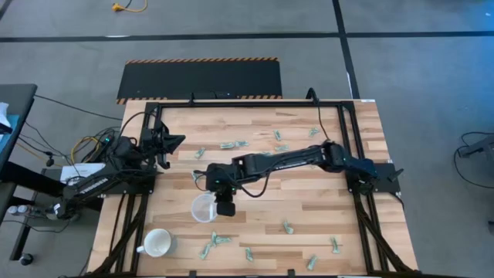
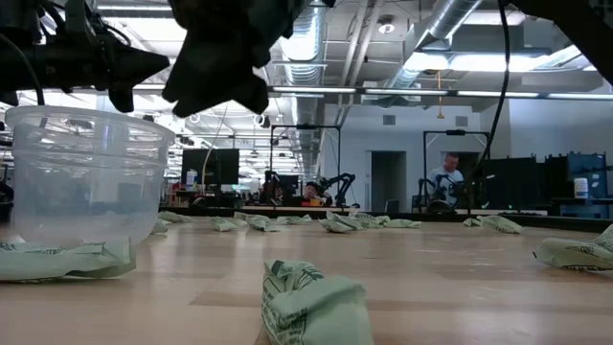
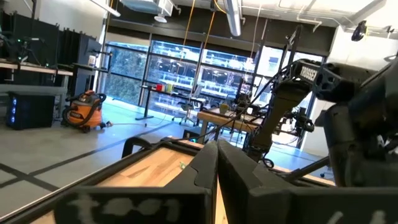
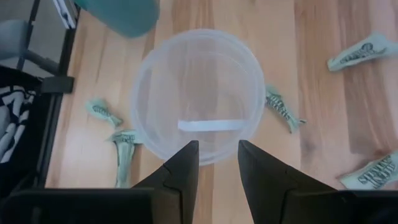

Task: Pick and place Stevia / Truvia into bins
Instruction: Move the transparent container to the center of the table

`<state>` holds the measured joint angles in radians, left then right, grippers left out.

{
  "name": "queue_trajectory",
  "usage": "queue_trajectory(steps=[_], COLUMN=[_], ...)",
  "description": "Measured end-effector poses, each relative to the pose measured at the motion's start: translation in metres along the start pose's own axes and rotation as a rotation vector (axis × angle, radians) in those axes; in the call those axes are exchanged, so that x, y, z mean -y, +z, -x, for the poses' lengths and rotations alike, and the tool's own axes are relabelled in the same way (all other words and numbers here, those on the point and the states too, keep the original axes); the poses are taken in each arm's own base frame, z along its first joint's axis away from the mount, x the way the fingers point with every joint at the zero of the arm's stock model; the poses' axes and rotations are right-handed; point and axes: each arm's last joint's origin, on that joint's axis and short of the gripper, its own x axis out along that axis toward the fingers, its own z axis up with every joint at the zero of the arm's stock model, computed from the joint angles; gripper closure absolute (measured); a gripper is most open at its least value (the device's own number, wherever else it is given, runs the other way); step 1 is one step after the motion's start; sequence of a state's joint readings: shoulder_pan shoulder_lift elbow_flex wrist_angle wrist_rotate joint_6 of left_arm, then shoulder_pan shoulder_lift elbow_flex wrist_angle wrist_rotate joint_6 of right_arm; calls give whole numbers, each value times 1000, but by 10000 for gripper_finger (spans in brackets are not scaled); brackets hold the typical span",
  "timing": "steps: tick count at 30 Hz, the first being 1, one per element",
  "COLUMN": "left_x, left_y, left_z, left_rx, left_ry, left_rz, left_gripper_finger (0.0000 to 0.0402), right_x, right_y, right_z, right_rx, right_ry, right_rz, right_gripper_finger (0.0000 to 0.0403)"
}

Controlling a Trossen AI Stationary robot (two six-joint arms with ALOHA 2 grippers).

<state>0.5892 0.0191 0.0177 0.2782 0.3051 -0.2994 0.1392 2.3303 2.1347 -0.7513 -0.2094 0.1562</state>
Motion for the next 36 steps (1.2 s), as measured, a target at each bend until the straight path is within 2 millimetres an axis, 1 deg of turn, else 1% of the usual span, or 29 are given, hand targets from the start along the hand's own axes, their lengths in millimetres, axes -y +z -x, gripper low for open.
queue_trajectory(steps=[4,17,20,22,25,27,36], left_x=[0,-1,-1,-1,-1,-1,-1], left_y=[0,-2,-2,-2,-3,-3,-3], left_z=[0,0,0,0,0,0,0], left_rx=[-1,-15,-20,-23,-25,-26,-31], left_ry=[1,9,10,11,12,12,14], left_rz=[0,4,6,7,7,8,8], left_gripper_finger=[401,402,402,402,401,401,401], right_x=[4,8,11,15,18,19,19], right_y=[-2,2,2,-3,-6,-8,-6], right_z=[-7,-6,-15,-22,-33,-37,-35], right_rx=[-13,33,41,7,4,-6,7], right_ry=[-5,-35,-34,-36,-30,-32,-34], right_rz=[-7,-33,-41,-60,-63,-66,-60], right_gripper_finger=[296,296,296,296,296,296,298])
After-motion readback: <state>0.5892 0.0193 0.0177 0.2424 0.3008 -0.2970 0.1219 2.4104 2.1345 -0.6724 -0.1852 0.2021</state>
